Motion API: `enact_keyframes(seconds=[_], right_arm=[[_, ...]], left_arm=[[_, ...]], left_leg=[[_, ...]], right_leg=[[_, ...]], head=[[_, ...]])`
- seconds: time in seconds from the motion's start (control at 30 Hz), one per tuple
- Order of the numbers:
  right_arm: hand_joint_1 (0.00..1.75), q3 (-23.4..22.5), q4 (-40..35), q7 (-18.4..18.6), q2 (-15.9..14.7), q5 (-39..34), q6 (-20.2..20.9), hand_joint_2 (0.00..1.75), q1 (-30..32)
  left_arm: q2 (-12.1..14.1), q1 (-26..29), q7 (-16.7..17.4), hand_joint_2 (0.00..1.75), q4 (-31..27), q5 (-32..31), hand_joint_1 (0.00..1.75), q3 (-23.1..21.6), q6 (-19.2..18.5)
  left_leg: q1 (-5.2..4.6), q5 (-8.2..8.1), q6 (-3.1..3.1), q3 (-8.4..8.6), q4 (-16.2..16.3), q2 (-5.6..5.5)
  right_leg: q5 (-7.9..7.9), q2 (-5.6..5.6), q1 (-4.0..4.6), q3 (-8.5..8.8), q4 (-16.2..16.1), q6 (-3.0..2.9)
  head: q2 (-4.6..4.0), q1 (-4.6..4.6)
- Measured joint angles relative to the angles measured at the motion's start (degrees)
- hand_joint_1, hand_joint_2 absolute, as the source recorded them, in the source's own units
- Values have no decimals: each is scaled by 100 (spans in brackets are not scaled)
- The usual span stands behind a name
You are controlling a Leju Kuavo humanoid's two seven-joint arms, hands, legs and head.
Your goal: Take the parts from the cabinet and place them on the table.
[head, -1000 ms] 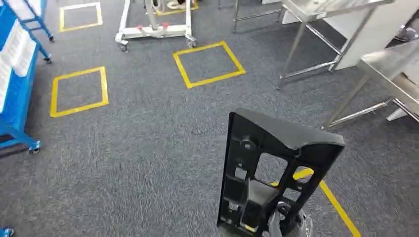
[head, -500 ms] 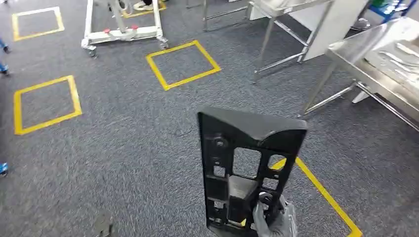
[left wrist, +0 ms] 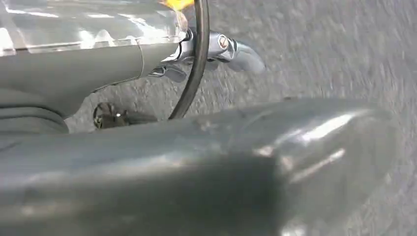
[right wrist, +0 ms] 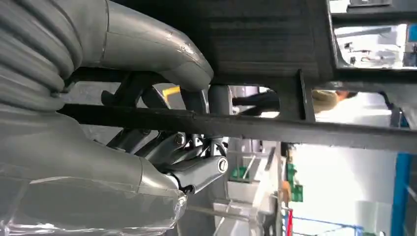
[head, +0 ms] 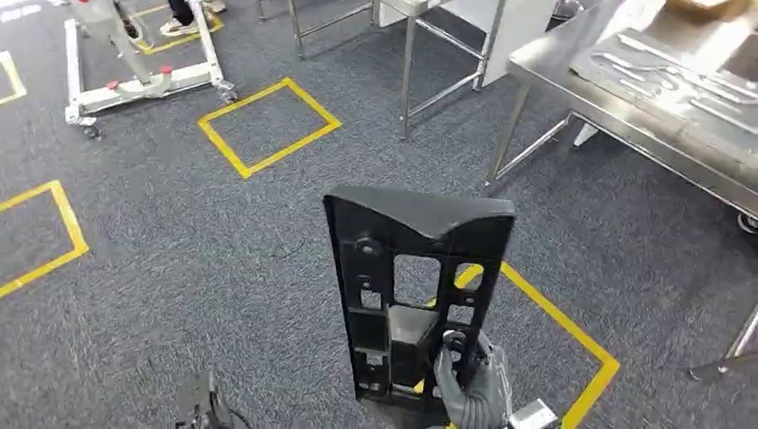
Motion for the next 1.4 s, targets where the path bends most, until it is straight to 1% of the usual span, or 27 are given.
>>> enact_keyframes(seconds=[0.07,0.1,0.17,0.2,0.23,0.27,0.37,0.4,0.43,0.47,0.53,0.57,0.6,0.67,0.7,0.73,0.87,0.9,0.97,1.03,1.07,1.1,1.13,1.2,1.27,1.37,1.4], right_arm=[[175,46,57,17,-37,0,-41,175,-6],[175,59,83,22,-52,0,-57,175,-7],[175,92,125,24,-81,0,-63,175,-20],[175,118,140,24,-94,0,-76,175,-26],[175,129,157,26,-103,0,-76,175,-47],[175,146,168,33,-114,2,-76,175,-67],[175,162,188,35,-136,7,-118,175,-65],[175,164,192,35,-151,7,-135,175,-61],[175,166,199,28,-161,4,-155,175,-77],[175,170,210,31,-173,4,-155,175,-107],[175,188,229,31,-186,2,-177,175,-124],[175,199,243,28,-201,2,-203,175,-123],[175,205,253,-9,-221,2,-346,175,-112],[175,197,180,-172,-234,-2,-638,175,56],[175,168,69,-246,-234,-7,-638,175,184],[175,122,-42,-311,-238,-7,-612,175,300],[175,52,-188,-354,-260,138,-422,175,493],[175,50,-186,-350,-262,182,-380,175,488],[175,67,-173,-348,-269,232,-347,175,434],[175,105,-166,-348,-271,245,-350,175,387],[175,105,-162,-343,-271,245,-354,175,385],[175,105,-153,-341,-275,245,-356,175,390],[175,107,-142,-339,-280,245,-365,175,390],[175,118,-127,-339,-286,245,-363,175,372],[175,151,-90,-319,-299,245,-336,175,303],[175,190,-24,-300,-310,243,-266,175,250],[175,201,2,-291,-317,243,-258,175,230]], left_arm=[[2,26,9,0,-2,41,0,0,9],[2,27,9,0,-4,59,0,2,20],[4,20,9,0,-9,85,0,0,42],[9,14,9,0,-11,94,0,0,48],[18,10,9,0,-11,98,0,0,57],[20,11,9,0,-13,98,0,0,59],[7,12,11,0,-22,105,0,-15,63],[-9,1,11,0,-24,105,0,-24,63],[-4,-10,9,0,-33,103,0,-28,61],[-4,-1,9,0,-37,105,0,-28,61],[2,17,9,0,-37,90,0,-46,72],[4,24,-2,0,-37,59,0,-74,74],[11,54,-4,0,-37,-81,0,-116,-33],[248,375,-388,0,-37,-455,0,-353,-482],[384,568,-767,0,-31,-570,0,-482,-694],[484,788,-1057,0,-31,-623,0,-577,-761],[798,981,-1419,0,-22,-980,0,-862,-772],[870,875,-1421,0,-42,-1067,0,-964,-807],[960,692,-1355,0,-44,-1152,0,-1143,-861],[1019,600,-1320,0,-44,-1167,0,-1235,-866],[1034,597,-1320,0,-44,-1172,0,-1268,-861],[1042,612,-1364,0,-44,-1193,0,-1300,-850],[1051,617,-1425,0,-44,-1243,0,-1357,-846],[1075,526,-1554,0,-46,-1348,0,-1489,-855],[1075,417,-1644,0,-52,-1441,0,-1637,-918],[1053,277,-1703,0,-101,-1495,0,-1884,-1087],[1007,234,-1701,0,-105,-1513,0,-1972,-1157]], left_leg=[[1,-93,-17,-369,576,-16],[1,69,-21,-377,486,-18],[13,692,-16,-68,-393,-79],[35,924,-12,112,-885,-279],[55,791,-3,136,-955,-626],[72,801,21,155,-1032,-631],[38,833,131,164,-1059,-438],[69,860,173,196,-1102,-343],[68,860,217,222,-1140,-286],[58,860,229,229,-1150,-200],[41,841,248,228,-1150,-17],[39,829,251,229,-1150,72],[39,818,245,239,-1150,144],[34,762,221,315,-1150,293],[31,724,202,368,-1153,358],[29,683,166,422,-1156,433],[-4,632,37,483,-1190,647],[5,595,1,480,-1190,617],[24,300,-28,334,-709,154],[27,-112,-59,-123,241,-5],[27,-177,-72,-299,564,-12],[28,-92,-78,-363,619,-12],[31,151,-72,-298,373,-18],[46,779,-55,73,-626,-149],[75,765,-24,219,-1060,-577],[30,762,76,211,-1045,-425],[89,798,129,236,-1116,-348]], right_leg=[[-8,176,5,-1,17,-10],[-17,262,2,4,34,-3],[-60,453,-18,14,101,40],[-96,521,-29,-5,154,71],[-118,571,-19,-57,208,109],[-122,636,-18,-115,256,131],[-68,842,-68,-167,198,276],[-94,725,-72,-162,237,282],[-218,353,-25,-248,419,310],[-414,166,-35,-440,771,343],[-773,17,-59,-912,1644,380],[-809,0,-69,-1064,1904,390],[-701,-5,-81,-1056,1858,393],[-222,-72,-77,-575,994,346],[-35,-219,-44,-275,501,289],[-69,-514,32,-89,143,213],[-82,-285,85,-137,125,138],[-36,-243,-15,-53,36,91],[-21,-199,-19,-10,5,32],[-28,-46,-18,-3,13,16],[-31,47,-16,-2,22,10],[-34,153,-16,3,34,11],[-45,273,-19,13,53,17],[-90,446,-34,33,126,62],[-142,545,-9,-48,240,127],[-85,720,-63,-116,184,246],[-94,752,-51,-122,196,279]], head=[[0,2],[0,2],[0,2],[0,2],[0,2],[0,7],[0,2],[0,0],[0,13],[0,9],[0,11],[0,9],[0,11],[0,11],[0,9],[0,11],[0,9],[0,9],[0,5],[0,7],[0,7],[0,7],[0,7],[0,7],[0,7],[0,9],[0,7]])
